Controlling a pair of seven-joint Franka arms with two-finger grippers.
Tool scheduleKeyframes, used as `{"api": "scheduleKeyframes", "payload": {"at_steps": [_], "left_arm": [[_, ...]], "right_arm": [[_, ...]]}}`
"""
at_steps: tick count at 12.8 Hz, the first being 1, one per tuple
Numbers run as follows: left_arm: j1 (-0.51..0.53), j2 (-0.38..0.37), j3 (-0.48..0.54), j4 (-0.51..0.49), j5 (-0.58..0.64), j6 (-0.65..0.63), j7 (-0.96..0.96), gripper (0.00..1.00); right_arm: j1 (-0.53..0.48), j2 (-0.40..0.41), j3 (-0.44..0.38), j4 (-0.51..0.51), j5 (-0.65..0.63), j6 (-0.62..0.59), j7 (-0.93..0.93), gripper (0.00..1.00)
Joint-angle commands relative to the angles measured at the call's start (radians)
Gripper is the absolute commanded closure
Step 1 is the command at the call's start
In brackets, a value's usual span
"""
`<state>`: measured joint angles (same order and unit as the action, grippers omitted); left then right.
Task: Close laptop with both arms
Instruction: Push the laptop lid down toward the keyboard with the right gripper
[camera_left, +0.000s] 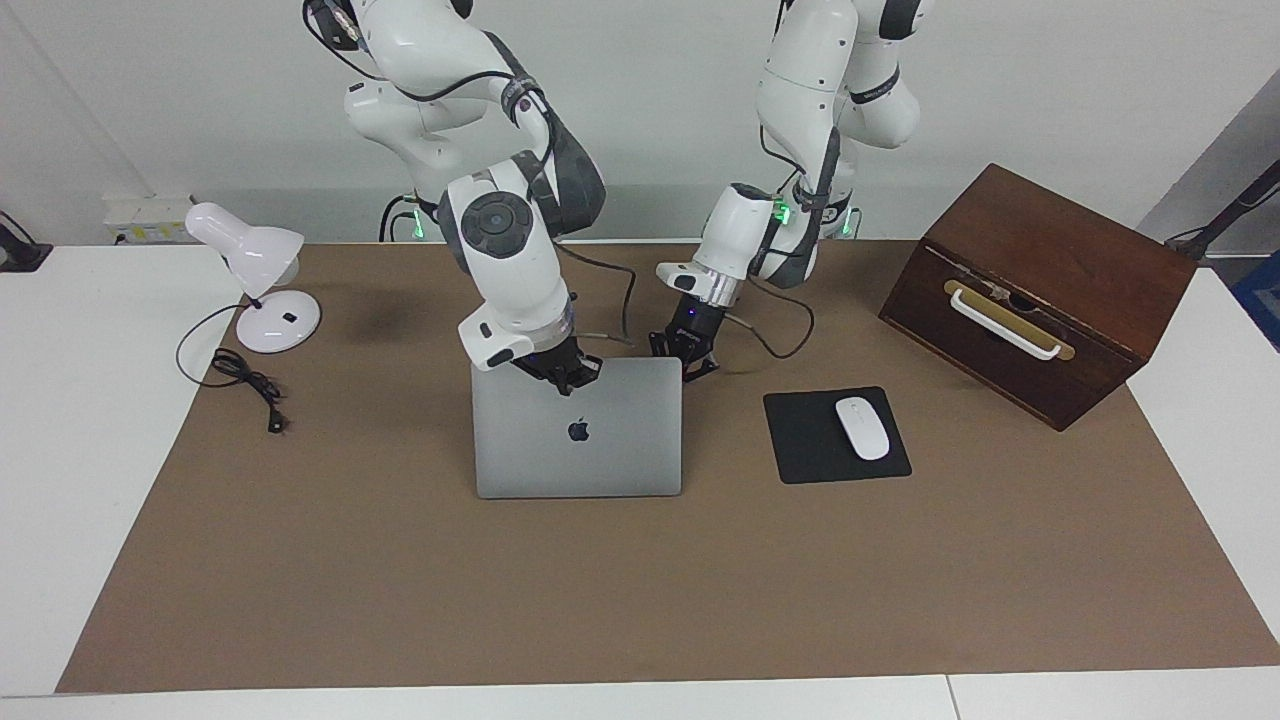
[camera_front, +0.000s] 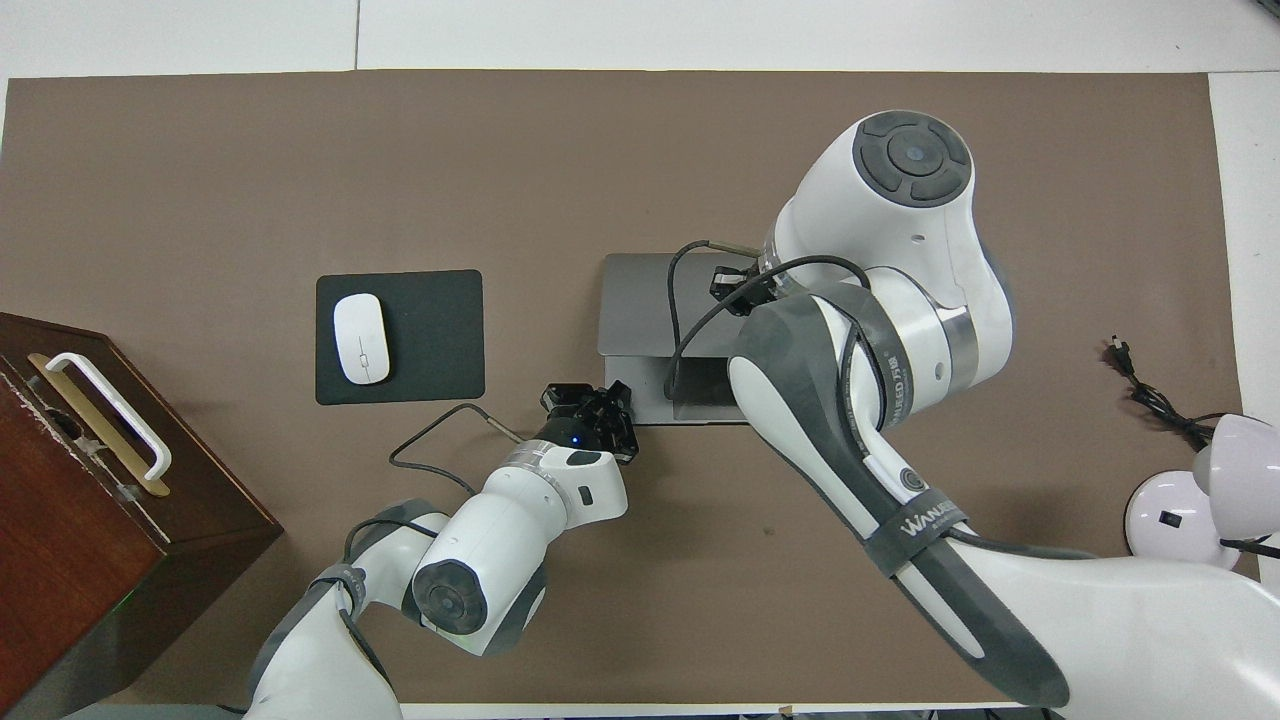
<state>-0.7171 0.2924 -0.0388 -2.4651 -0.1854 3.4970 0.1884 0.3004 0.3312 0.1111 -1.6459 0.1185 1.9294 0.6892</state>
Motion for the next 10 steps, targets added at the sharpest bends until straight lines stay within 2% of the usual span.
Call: {"api": "scheduleKeyframes", "payload": {"at_steps": [1,6,10], "left_arm": [[-0.016,0.011,0.011,-0.048,-0.006,-0.006,0.016,1.00],[-0.018,0.013,0.013,-0.048,-0.006,-0.006,0.016,1.00],[-0.018,0.013,0.013,-0.046,-0.006,-0.006,0.016,1.00]], "right_arm": [[-0.007,-0.047,0.007,-0.071,0.033,0.002,-0.002,1.00],[-0.004,-0.075,0.007,-0.129,0.038,-0.017,0.004,1.00],[-0.015,-0.110,0.007,-0.222,0.036,0.029,-0.010,1.00]]}}
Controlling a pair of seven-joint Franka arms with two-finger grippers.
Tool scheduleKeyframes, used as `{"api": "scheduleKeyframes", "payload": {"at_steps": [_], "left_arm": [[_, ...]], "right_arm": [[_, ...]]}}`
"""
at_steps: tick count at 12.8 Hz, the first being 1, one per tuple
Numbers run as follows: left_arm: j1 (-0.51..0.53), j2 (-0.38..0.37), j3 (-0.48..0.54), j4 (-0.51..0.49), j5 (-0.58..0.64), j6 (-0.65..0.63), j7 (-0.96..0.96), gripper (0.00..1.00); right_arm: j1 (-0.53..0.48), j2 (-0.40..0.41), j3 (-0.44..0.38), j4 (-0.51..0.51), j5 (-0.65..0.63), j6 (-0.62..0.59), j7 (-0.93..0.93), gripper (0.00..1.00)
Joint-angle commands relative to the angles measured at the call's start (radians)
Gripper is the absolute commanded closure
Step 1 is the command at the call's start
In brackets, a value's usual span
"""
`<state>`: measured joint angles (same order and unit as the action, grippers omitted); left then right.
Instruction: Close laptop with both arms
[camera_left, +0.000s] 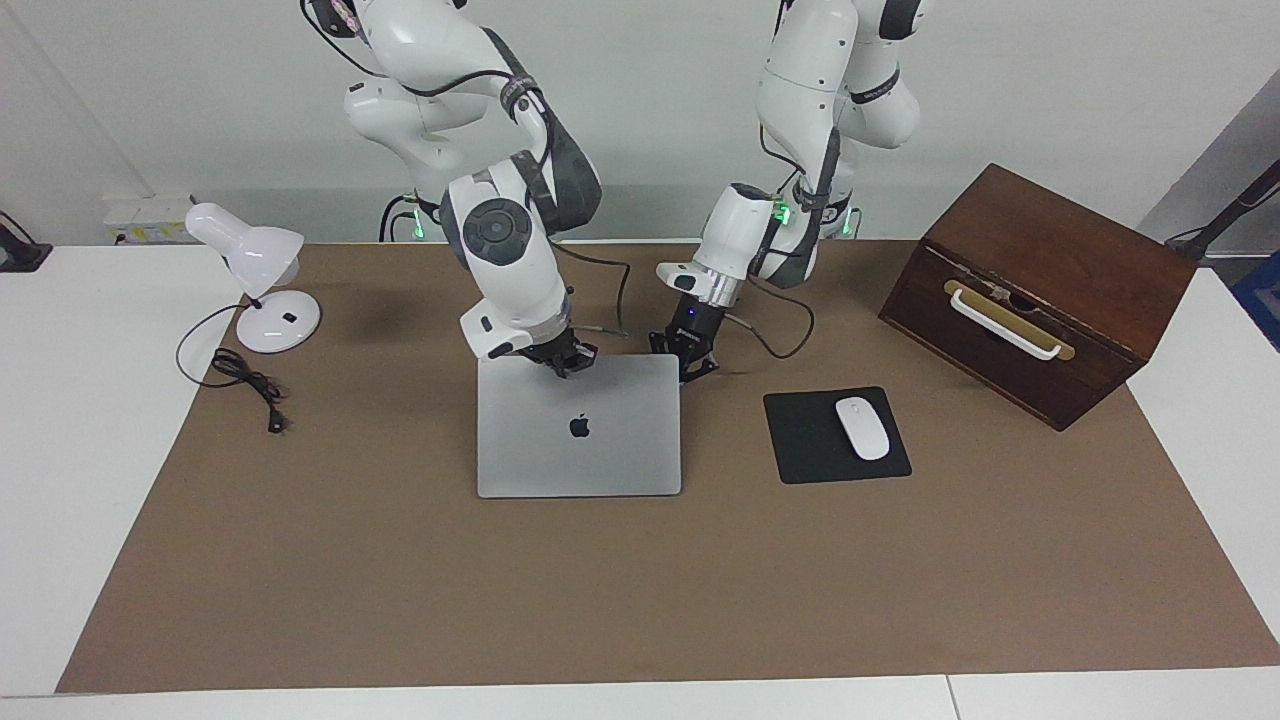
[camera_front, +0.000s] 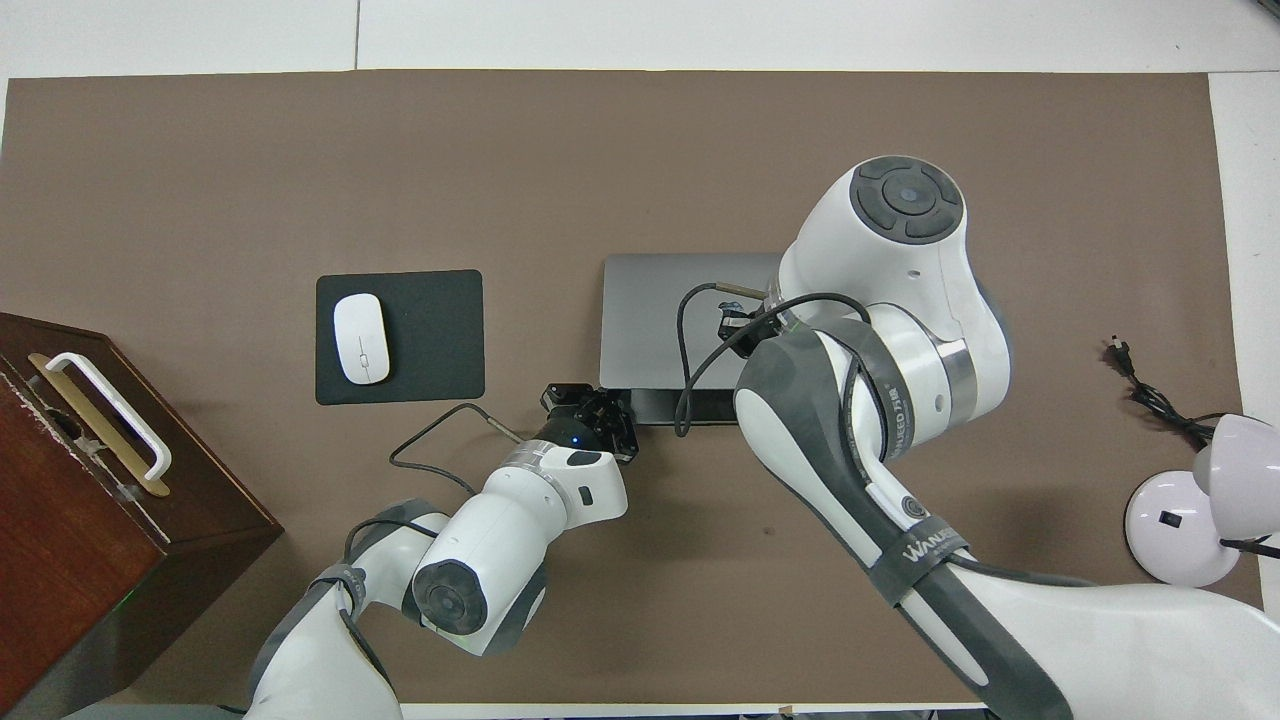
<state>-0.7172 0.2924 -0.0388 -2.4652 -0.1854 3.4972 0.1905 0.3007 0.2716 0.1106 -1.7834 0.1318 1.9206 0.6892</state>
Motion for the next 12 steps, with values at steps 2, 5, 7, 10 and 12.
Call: {"api": "scheduleKeyframes", "payload": {"at_steps": [2,5,7,10,12], "left_arm": [[-0.018,0.013,0.013,-0.046,-0.006,-0.006,0.014,1.00],[-0.015,0.013,0.013,-0.046,-0.006,-0.006,0.014,1.00],[-0.015,0.013,0.013,-0.046,-0.006,-0.006,0.014,1.00],[-0.011,0.013,0.013,-0.044,-0.006,-0.006,0.014,1.00],[-0.011,0.013,0.013,-0.043,-0.006,-0.007,0.014,1.00]], "right_arm": [[-0.015,-0.058,0.009,-0.102,0.025,0.051,-0.011,1.00],[-0.011,-0.058,0.009,-0.131,0.025,0.089,-0.011,1.00],[-0.014,-0.060,0.009,-0.139,0.025,0.097,-0.013,1.00],[-0.012,-0.060,0.008,-0.146,0.025,0.098,-0.011,1.00],[-0.014,-0.057,0.008,-0.148,0.025,0.104,-0.013,1.00]]}}
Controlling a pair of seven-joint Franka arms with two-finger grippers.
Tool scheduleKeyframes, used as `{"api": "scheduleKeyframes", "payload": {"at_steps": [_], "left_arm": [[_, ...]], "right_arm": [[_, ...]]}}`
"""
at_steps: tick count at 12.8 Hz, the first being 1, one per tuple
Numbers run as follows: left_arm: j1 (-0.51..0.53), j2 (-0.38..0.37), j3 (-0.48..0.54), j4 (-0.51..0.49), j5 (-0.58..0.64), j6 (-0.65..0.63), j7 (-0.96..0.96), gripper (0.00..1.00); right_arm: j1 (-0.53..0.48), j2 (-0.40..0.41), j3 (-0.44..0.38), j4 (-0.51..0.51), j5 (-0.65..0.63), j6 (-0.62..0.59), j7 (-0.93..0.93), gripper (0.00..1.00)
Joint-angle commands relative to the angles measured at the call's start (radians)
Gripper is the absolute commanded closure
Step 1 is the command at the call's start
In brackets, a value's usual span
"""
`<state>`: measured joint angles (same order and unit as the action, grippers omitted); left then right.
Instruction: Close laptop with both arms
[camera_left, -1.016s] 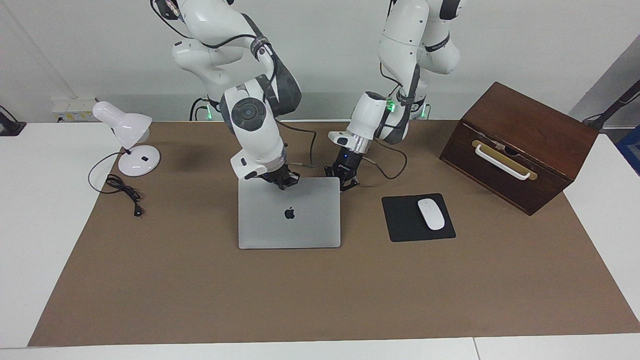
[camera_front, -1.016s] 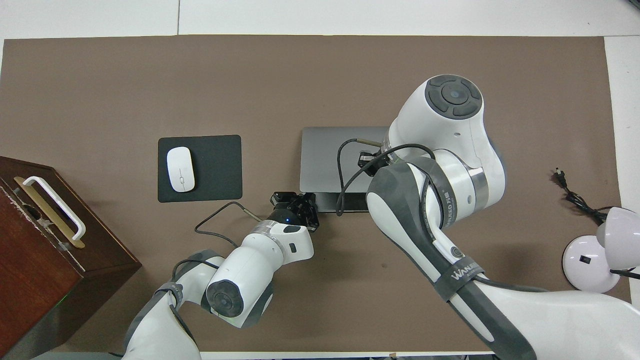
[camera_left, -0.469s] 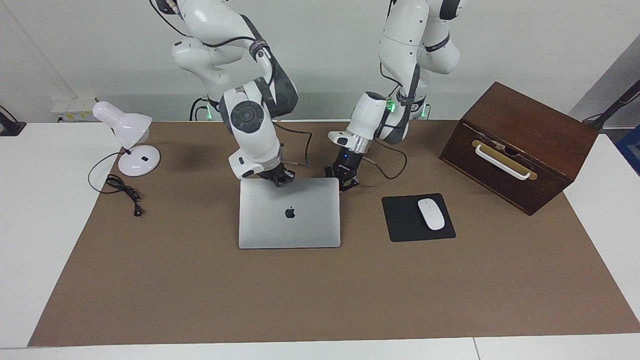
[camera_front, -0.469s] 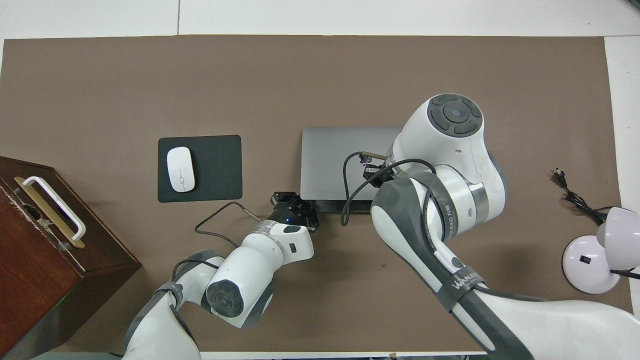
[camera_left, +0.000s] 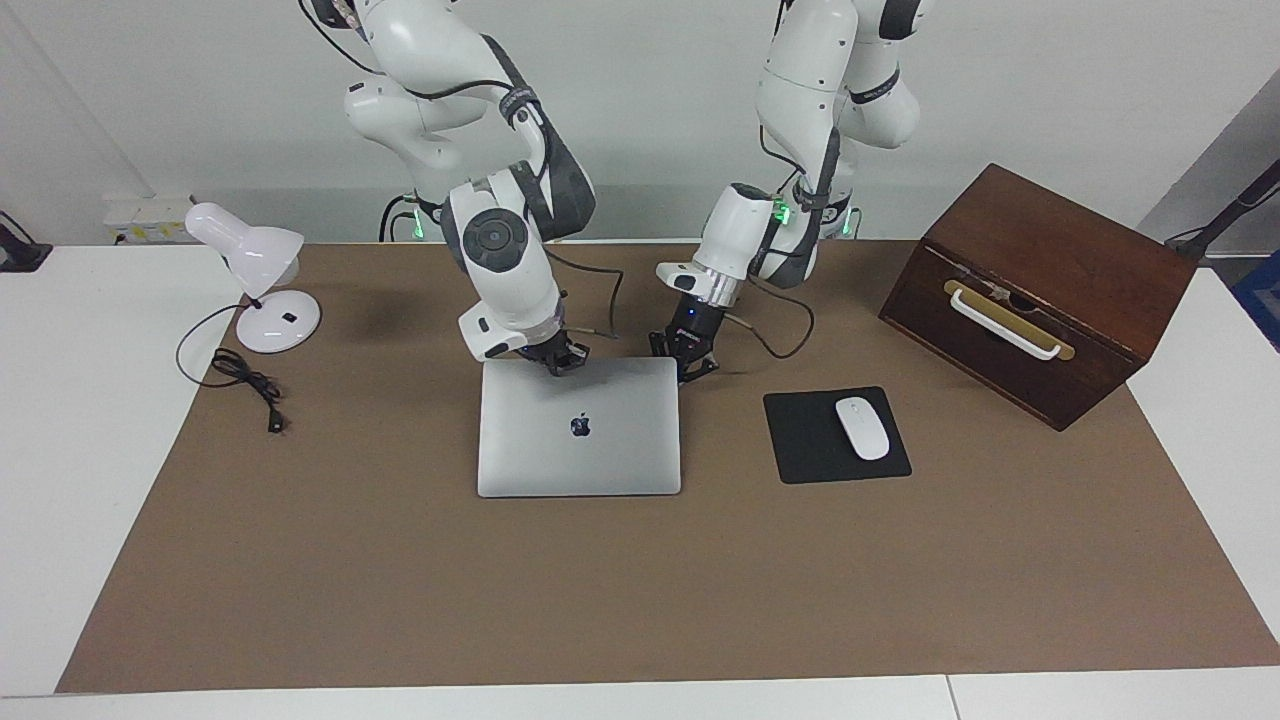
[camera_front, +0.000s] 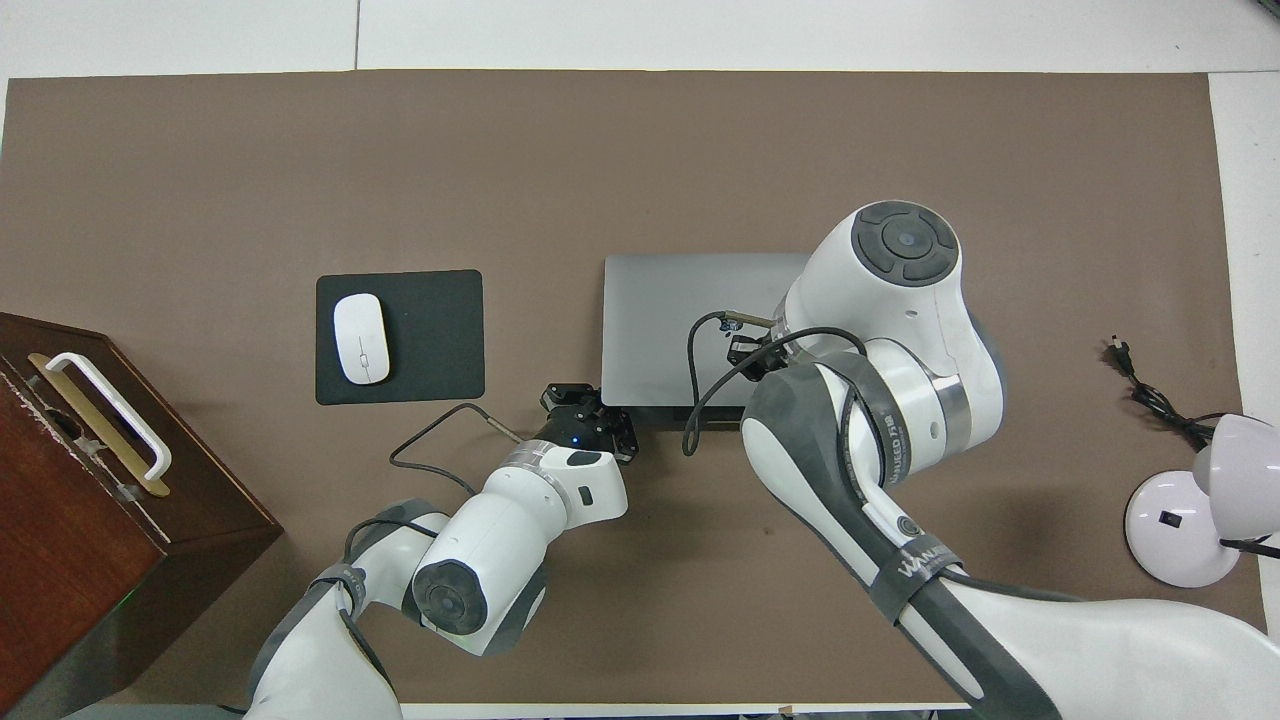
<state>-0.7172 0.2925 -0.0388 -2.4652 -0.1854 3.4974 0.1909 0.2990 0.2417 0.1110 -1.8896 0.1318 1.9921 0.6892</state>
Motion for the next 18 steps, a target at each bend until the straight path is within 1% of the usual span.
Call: {"api": "scheduleKeyframes", "payload": {"at_steps": [1,12,18], "left_arm": [[-0.010,0.013,0.013,-0.041,-0.006,-0.008,0.015,1.00],[-0.007,0.014,0.013,-0.040,-0.006,-0.009,0.013,1.00],[-0.005,0.014,0.013,-0.037,-0.006,-0.009,0.013,1.00]], "right_arm": [[-0.012,-0.022,0.007,-0.042,0.025,0.037,-0.013,1.00],[-0.015,-0.013,0.007,-0.043,0.025,0.053,-0.013,1.00],[-0.014,-0.007,0.007,-0.057,0.025,0.086,-0.011,1.00]]}}
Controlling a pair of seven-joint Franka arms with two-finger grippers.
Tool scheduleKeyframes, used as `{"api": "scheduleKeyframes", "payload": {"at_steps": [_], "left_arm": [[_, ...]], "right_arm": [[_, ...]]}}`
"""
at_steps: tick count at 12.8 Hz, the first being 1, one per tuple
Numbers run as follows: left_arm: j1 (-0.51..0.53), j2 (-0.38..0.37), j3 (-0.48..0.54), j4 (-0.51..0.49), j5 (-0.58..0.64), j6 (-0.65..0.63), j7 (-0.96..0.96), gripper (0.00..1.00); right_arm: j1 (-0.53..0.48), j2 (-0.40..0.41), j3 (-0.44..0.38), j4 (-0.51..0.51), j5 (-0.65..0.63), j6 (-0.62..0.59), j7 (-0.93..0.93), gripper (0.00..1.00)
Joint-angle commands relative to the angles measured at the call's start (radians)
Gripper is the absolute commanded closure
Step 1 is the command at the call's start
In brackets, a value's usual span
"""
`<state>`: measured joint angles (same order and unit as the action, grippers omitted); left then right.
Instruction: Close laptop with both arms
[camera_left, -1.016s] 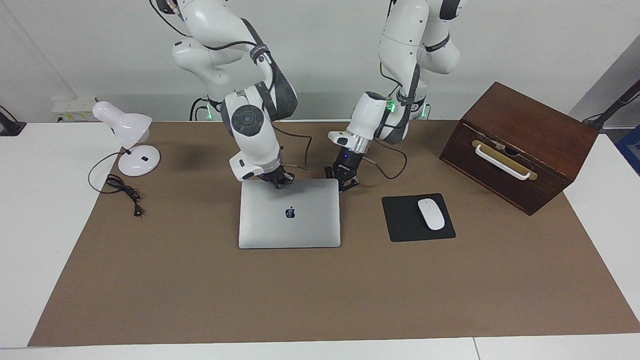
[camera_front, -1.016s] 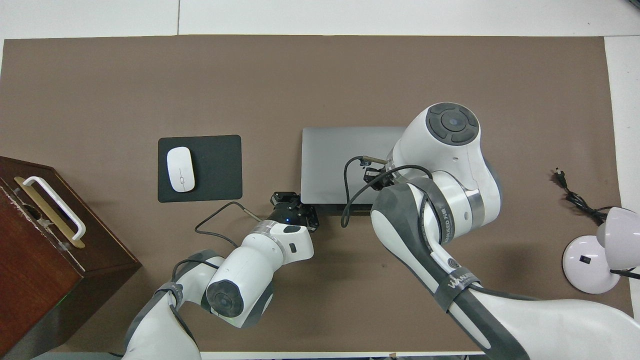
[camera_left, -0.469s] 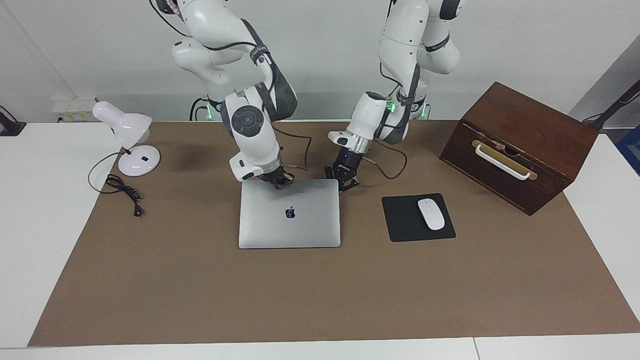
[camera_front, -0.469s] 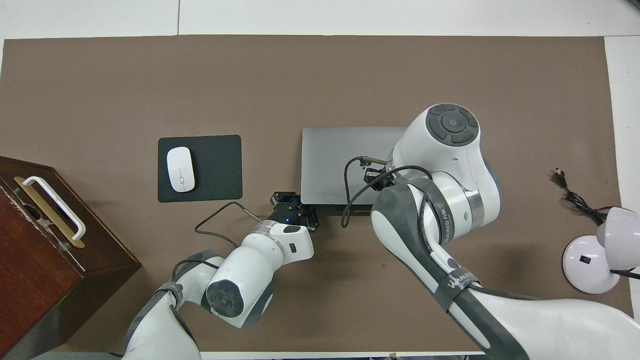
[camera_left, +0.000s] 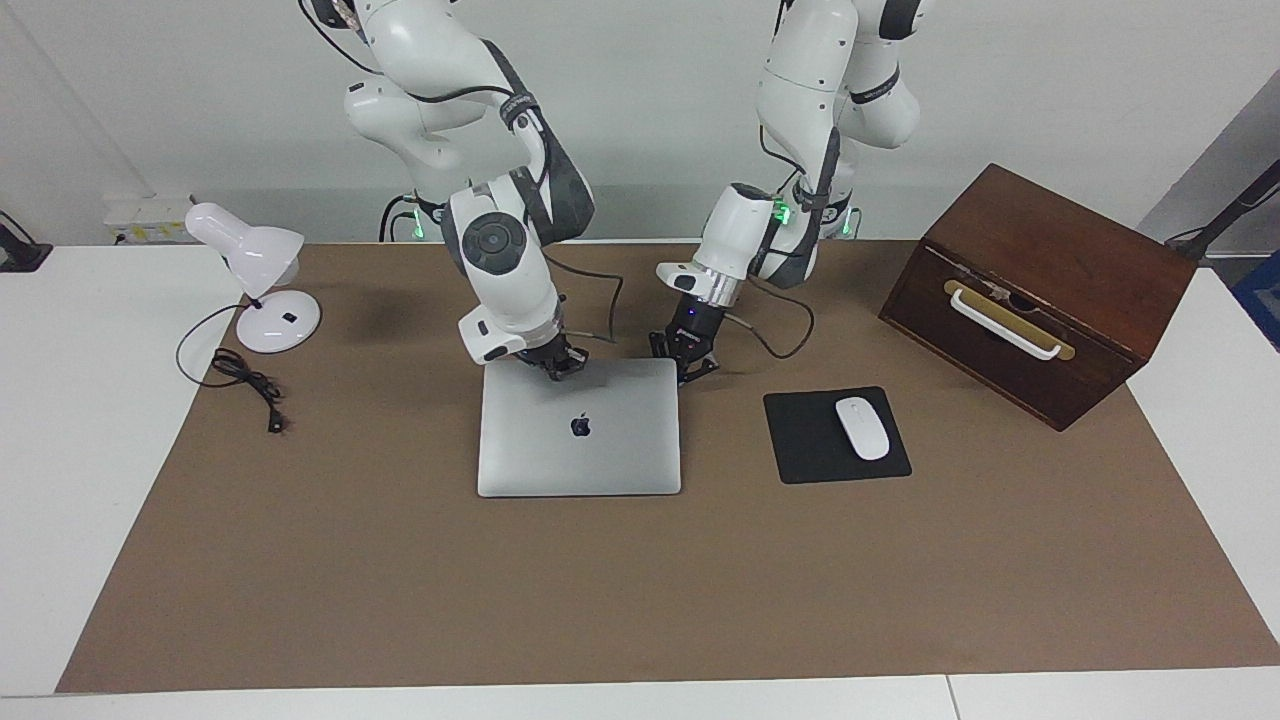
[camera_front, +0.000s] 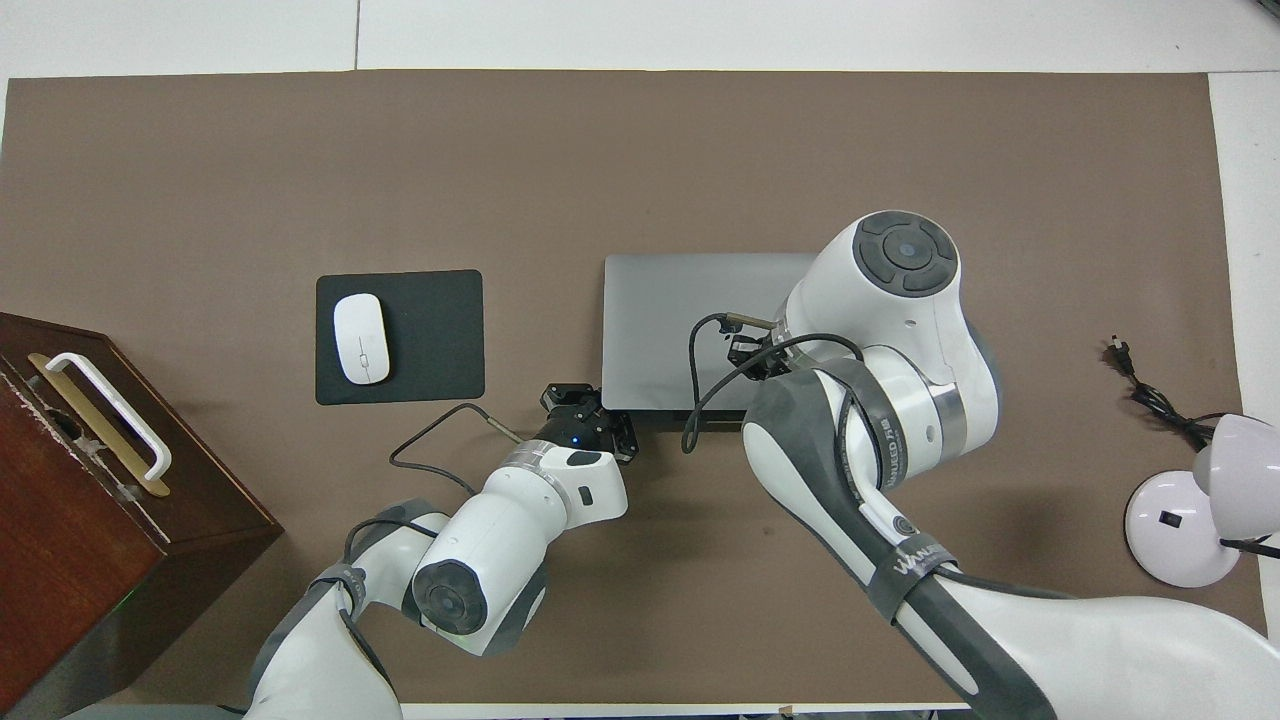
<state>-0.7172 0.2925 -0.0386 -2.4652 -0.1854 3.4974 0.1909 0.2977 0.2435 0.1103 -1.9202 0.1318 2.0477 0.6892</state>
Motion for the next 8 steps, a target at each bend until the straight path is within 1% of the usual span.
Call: {"api": "scheduleKeyframes", "payload": {"at_steps": [1,8], "left_arm": [[-0.005,0.014,0.013,-0.037,-0.006,-0.009,0.013,1.00],[-0.004,0.014,0.013,-0.031,-0.008,-0.015,0.012,1.00]], "right_arm": [[-0.009,-0.009,0.008,-0.026,0.025,0.029,-0.010,1.00],[-0.006,-0.009,0.008,-0.040,0.025,0.057,-0.005,1.00]]}}
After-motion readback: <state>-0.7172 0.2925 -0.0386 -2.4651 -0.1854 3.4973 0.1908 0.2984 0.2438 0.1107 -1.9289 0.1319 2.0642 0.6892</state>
